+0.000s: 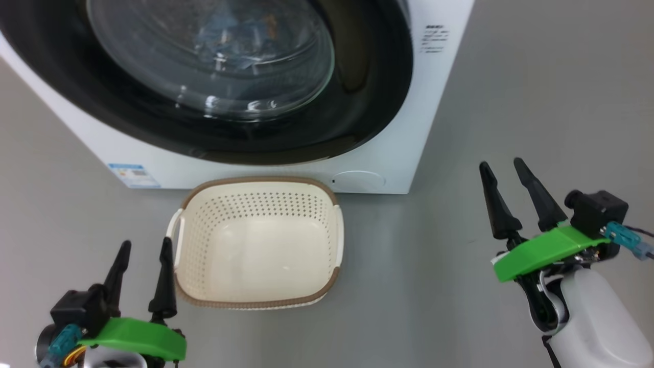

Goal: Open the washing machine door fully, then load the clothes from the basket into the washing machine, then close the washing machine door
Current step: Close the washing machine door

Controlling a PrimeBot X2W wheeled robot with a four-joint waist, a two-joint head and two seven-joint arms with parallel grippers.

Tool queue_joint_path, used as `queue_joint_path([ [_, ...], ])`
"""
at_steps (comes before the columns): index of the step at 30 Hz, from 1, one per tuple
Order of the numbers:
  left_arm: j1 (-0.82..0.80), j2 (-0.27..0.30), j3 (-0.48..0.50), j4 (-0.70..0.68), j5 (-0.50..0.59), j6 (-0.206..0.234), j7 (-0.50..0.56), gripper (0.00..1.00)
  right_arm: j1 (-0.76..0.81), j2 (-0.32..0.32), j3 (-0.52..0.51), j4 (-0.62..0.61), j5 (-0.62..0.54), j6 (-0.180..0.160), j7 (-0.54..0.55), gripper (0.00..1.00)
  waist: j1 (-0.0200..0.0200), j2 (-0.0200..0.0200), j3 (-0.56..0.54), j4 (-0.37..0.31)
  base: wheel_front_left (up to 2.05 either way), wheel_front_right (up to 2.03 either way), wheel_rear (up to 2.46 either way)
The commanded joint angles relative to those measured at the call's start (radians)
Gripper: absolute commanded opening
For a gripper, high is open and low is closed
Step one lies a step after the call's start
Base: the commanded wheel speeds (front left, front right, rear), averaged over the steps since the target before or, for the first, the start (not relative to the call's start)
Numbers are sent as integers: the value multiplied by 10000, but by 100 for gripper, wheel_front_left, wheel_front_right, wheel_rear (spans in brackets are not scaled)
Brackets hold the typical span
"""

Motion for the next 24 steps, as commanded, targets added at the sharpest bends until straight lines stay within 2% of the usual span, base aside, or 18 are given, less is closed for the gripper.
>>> queue_joint_path([
  [1,31,291,413,-205,34,-25,-65,100,264,3,59,-296,-48,14,-48,100,0,0,-309,-357,0,0,0],
  [24,620,567,688,-136,206,-25,-65,100,1774,-262,-476,-529,-115,14,-48,100,0,0,-827,-1255,0,0,0],
])
